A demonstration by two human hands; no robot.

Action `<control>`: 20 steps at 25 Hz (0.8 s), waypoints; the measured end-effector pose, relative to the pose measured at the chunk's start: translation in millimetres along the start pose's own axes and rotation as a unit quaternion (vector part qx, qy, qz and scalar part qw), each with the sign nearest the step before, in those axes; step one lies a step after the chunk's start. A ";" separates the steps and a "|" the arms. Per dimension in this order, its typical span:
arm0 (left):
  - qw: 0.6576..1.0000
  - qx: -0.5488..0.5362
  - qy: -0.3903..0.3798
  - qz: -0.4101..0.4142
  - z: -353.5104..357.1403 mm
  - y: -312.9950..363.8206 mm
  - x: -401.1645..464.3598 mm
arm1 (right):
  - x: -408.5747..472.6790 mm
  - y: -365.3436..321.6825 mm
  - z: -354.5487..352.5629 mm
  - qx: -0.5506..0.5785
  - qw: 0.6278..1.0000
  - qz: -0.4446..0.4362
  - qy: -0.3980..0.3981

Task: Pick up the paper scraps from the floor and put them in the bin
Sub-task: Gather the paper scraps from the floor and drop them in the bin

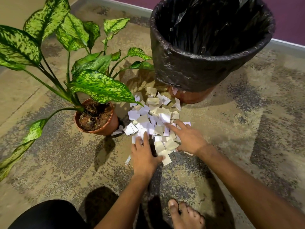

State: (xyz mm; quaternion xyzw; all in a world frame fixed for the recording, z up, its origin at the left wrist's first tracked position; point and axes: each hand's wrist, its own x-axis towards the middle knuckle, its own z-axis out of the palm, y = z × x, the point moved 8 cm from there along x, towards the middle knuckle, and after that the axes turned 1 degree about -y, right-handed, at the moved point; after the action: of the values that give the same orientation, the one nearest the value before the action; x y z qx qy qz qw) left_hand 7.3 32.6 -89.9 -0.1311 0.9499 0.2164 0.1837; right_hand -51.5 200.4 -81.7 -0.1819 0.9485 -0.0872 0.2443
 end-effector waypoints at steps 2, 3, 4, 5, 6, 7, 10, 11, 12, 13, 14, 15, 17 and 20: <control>1.000 0.007 -0.001 0.020 -0.4 13.1 2.8 | 0.9 -19.8 1.2 -0.002 0.999 -0.041 0.013; 0.999 0.010 0.003 0.033 -1.9 18.6 3.0 | -0.1 -28.7 1.3 0.003 0.998 -0.058 0.026; 0.999 0.011 0.009 0.045 -4.0 22.4 3.2 | -1.5 -35.6 1.0 0.011 0.997 -0.069 0.040; 0.998 0.008 0.013 0.055 -5.6 23.9 3.8 | -2.4 -39.5 2.0 0.018 0.996 -0.073 0.051; 0.998 0.001 0.016 0.061 -7.1 23.6 4.3 | -2.7 -41.7 4.0 0.021 0.995 -0.075 0.056; 0.998 -0.010 0.016 0.062 -8.4 22.0 4.9 | -3.1 -42.3 6.0 0.024 0.996 -0.075 0.053; 0.998 -0.039 0.013 0.051 -12.4 17.4 3.3 | -6.9 -34.8 0.4 0.055 0.995 -0.053 0.070; 0.998 -0.044 0.012 0.048 -13.1 16.9 1.0 | -8.9 -28.0 -4.5 0.078 0.993 -0.035 0.083; 0.998 -0.049 0.013 0.046 -13.9 16.6 -2.1 | -11.1 -20.1 -10.3 0.104 0.989 -0.015 0.099; 0.997 -0.054 0.017 0.046 -15.0 17.2 -5.3 | -13.4 -12.8 -16.9 0.129 0.985 0.002 0.114; 0.997 -0.060 0.023 0.047 -16.4 17.4 -7.6 | -16.3 -7.9 -25.2 0.148 0.980 0.014 0.130; 0.996 -0.066 0.029 0.047 -17.5 17.1 -8.9 | -19.5 -4.9 -35.0 0.160 0.976 0.021 0.148; 0.995 -0.078 0.039 0.047 -20.4 17.6 -10.5 | -28.5 -3.1 -61.0 0.174 0.965 0.022 0.195; 0.994 -0.080 0.049 0.063 -28.8 24.5 -11.6 | -52.7 -9.1 -112.4 0.214 0.938 -0.005 0.273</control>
State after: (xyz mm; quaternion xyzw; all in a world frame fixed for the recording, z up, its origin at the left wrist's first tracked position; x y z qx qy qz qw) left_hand 1.3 42.7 -52.1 -0.0962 0.9435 0.2966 0.1122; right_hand -61.5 221.1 40.7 -0.0997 0.9367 -0.3355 0.0086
